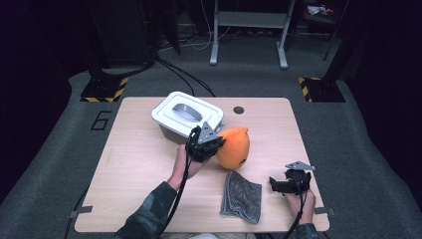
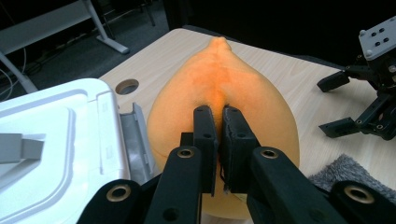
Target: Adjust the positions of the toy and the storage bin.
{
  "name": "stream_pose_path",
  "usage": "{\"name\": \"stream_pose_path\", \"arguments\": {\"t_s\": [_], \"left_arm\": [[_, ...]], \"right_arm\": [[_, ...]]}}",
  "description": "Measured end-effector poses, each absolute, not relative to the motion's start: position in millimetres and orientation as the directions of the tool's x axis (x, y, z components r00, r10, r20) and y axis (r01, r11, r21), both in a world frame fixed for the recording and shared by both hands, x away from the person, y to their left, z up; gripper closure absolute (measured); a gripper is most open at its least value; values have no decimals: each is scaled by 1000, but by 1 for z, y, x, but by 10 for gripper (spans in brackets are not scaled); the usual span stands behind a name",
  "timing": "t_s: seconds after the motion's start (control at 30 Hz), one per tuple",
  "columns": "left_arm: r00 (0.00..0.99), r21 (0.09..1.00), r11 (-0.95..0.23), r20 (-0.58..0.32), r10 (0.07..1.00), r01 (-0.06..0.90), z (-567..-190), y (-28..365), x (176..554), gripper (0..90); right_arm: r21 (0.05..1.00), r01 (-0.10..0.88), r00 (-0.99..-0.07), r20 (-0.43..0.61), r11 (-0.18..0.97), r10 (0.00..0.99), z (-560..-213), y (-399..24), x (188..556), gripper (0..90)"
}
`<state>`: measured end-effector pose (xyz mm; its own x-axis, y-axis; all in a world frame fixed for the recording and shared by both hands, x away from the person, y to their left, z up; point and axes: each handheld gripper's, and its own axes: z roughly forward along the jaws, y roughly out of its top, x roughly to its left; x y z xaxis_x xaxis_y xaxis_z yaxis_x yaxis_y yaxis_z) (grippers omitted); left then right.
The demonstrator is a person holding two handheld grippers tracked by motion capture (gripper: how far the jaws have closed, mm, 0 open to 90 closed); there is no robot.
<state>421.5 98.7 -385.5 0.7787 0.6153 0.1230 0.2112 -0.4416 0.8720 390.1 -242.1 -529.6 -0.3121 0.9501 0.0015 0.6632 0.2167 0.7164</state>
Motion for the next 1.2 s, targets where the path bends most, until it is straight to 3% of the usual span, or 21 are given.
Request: {"name": "stream_pose_path", "arguments": {"t_s": [0.5,1.2], "left_arm": [[775,872,-460,174,607,164,-372,119,398,856],[755,870,-459,178,631,179,-379,156,361,855]], "right_arm": [[718,659,-318,-3,223,948,-530,-242,390,1],[719,659,-317,-2,222,949,-530,-242,390,2]]}}
